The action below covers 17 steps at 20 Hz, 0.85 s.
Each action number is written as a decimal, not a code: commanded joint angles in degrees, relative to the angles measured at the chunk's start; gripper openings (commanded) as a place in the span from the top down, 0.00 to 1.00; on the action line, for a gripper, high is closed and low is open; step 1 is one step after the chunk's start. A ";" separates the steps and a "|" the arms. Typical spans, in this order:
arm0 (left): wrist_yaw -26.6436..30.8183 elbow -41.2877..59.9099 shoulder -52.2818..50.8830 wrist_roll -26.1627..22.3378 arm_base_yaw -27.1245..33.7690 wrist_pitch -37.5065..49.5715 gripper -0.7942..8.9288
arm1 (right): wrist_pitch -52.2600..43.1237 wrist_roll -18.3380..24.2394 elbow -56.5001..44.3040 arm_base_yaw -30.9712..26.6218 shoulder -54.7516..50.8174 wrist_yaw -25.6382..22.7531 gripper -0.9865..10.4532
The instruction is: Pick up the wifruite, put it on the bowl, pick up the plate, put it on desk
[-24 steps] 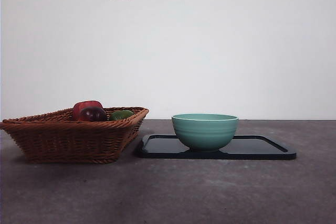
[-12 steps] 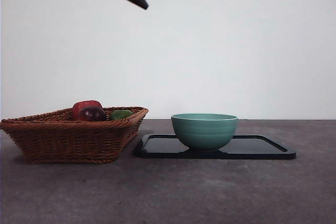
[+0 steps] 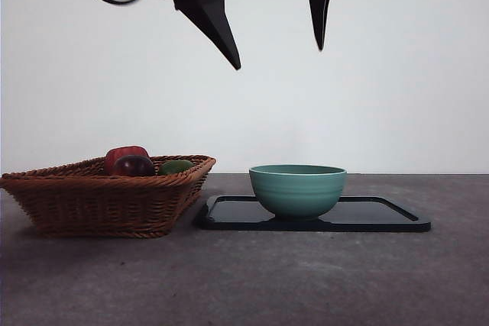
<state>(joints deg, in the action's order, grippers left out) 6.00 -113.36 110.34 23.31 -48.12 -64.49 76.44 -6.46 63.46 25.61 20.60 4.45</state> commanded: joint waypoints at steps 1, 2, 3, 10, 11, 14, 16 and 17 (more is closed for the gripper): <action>-0.07 -9.33 7.43 -1.68 0.74 -3.34 0.42 | -1.70 -0.81 0.61 0.37 0.13 0.04 0.40; -0.07 -12.31 10.08 -1.68 1.18 -4.28 0.42 | -1.70 -0.81 0.61 0.37 0.13 0.04 0.40; -0.07 -14.67 12.33 -1.68 1.53 -4.83 0.42 | -1.68 -0.81 0.61 0.37 0.13 0.04 0.40; -3.04 -19.02 21.31 -3.37 3.10 -1.05 0.42 | -1.68 -0.81 0.61 0.37 0.13 0.02 0.40; -3.23 -19.02 22.08 -3.37 3.41 -0.13 0.42 | -1.68 -0.81 0.61 0.37 0.13 0.04 0.40; -3.23 -19.02 23.85 -3.43 4.22 1.44 0.42 | -1.66 -0.81 0.61 0.37 0.13 0.02 0.40; -3.26 -19.02 24.72 -4.33 4.35 2.56 0.42 | -1.66 -0.79 0.61 0.37 0.13 0.02 0.40; -3.26 -19.02 24.96 -4.83 4.37 3.06 0.42 | -1.66 -0.79 0.61 0.37 0.13 0.02 0.40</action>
<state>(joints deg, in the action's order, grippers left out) 2.96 -130.34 133.60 19.75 -43.24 -61.78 76.44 -6.46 63.46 25.61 20.62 4.45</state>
